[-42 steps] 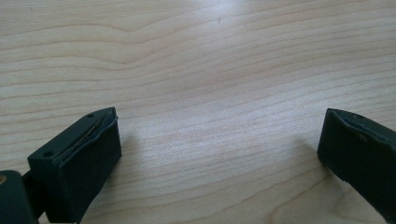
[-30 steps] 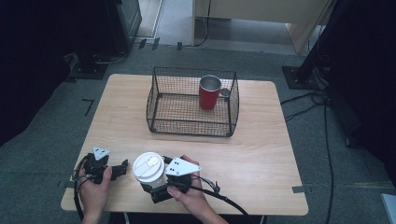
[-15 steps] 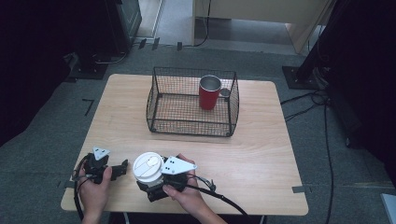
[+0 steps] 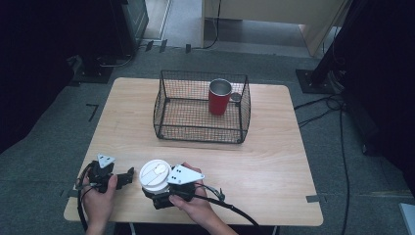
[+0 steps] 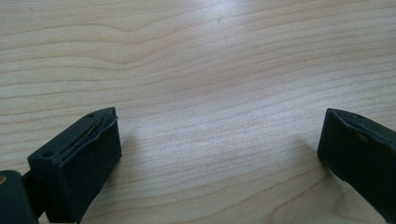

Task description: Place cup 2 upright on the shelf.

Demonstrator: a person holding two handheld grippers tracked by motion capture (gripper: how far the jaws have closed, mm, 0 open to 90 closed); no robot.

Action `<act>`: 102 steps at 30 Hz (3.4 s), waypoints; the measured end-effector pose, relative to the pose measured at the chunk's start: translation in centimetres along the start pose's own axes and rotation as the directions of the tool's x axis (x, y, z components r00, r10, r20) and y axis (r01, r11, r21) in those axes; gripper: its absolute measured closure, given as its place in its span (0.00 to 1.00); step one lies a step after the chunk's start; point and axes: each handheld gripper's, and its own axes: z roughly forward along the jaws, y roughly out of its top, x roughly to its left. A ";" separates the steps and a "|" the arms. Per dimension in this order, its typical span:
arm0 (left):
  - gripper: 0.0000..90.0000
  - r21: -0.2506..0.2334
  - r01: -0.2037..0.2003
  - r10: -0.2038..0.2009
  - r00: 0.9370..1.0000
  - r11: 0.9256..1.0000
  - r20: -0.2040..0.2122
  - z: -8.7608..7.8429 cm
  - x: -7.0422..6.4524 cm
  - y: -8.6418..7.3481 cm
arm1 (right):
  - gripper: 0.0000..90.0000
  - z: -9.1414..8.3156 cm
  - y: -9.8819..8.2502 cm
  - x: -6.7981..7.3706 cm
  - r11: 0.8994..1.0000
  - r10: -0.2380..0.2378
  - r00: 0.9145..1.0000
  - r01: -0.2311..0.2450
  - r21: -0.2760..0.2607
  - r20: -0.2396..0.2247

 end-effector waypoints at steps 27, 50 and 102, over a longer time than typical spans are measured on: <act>0.00 0.002 0.000 0.000 1.000 1.000 0.000 0.0 0.0 0.0 | 0.17 -1.4 1.9 -0.5 0.998 -0.026 0.999 0.029 -0.062 0.046; 0.00 0.001 0.001 -0.001 1.000 1.000 0.001 0.0 0.0 0.0 | 0.17 -2.7 4.3 -1.6 0.991 -0.051 0.995 0.060 -0.120 0.083; 0.00 0.002 0.000 0.000 1.000 1.000 0.001 0.0 0.0 0.0 | 0.18 -3.8 11.1 -5.7 0.971 -0.088 0.974 0.131 -0.200 0.210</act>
